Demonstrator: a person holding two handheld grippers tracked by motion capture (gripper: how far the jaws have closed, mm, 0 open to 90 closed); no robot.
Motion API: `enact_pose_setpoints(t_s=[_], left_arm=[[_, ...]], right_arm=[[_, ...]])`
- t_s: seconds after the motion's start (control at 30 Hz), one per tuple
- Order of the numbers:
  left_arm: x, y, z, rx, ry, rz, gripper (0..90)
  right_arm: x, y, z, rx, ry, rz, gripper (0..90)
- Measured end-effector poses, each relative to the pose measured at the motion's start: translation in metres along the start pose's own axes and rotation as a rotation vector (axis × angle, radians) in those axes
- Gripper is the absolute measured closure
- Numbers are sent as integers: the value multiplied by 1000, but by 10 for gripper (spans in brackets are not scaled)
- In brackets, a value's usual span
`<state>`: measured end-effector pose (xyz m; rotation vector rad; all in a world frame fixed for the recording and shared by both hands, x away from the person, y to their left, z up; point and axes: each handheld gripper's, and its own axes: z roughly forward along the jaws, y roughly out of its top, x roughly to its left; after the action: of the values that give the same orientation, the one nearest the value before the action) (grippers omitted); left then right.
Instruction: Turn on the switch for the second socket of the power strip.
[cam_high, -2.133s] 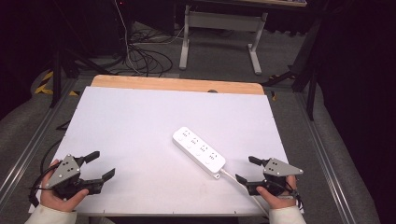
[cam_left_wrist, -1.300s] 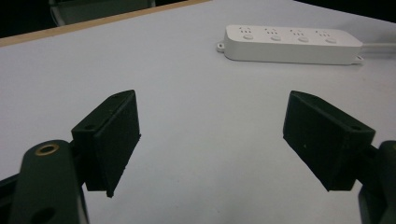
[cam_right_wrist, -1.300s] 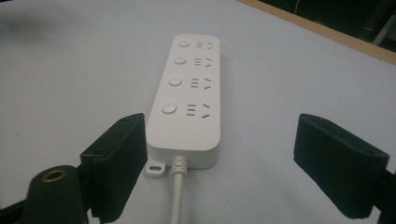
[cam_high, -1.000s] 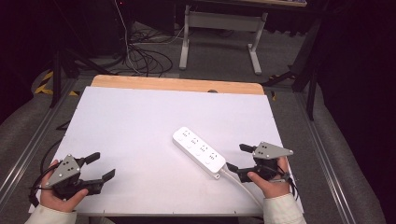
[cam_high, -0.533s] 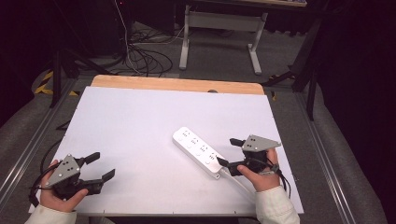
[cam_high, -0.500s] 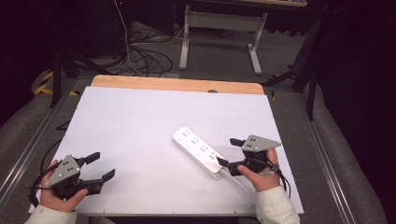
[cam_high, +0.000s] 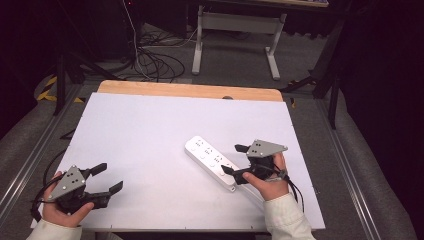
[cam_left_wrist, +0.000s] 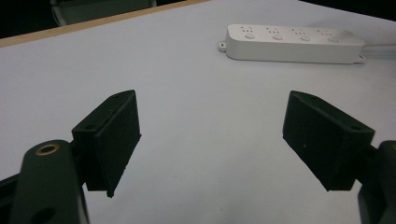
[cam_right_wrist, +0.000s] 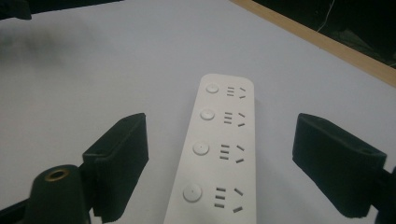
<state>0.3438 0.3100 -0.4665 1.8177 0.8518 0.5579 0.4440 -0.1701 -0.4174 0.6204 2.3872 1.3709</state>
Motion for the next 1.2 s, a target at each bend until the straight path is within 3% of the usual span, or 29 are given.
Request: enact_pose_setpoints(t_s=[0.8, 0.87, 0.93, 1.0, 1.07, 1.1, 1.13, 1.17, 1.2], left_arm=[[0, 0, -1, 0, 1, 4, 196], [0, 0, -1, -2, 1, -1, 196], [0, 0, -1, -3, 6, 4, 196], [1, 0, -1, -2, 5, 5, 196], [0, 0, -1, -1, 1, -3, 196], [0, 0, -1, 1, 2, 4, 197], [0, 0, -1, 1, 2, 4, 196], [0, 0, -1, 0, 1, 3, 196], [0, 0, -1, 2, 2, 2, 196]], right_arm=[[7, 18, 27, -10, 37, -21, 190], [7, 17, 29, -10, 31, -21, 189], [9, 17, 29, -20, -21, -16, 166], [9, 17, 29, -17, -33, -24, 168], [10, 16, 29, -16, -40, -32, 219], [10, 16, 28, -20, -66, -39, 327], [10, 16, 28, -20, -66, -39, 327], [10, 16, 27, -19, -79, -37, 383], [10, 16, 26, -15, -74, -40, 521]])
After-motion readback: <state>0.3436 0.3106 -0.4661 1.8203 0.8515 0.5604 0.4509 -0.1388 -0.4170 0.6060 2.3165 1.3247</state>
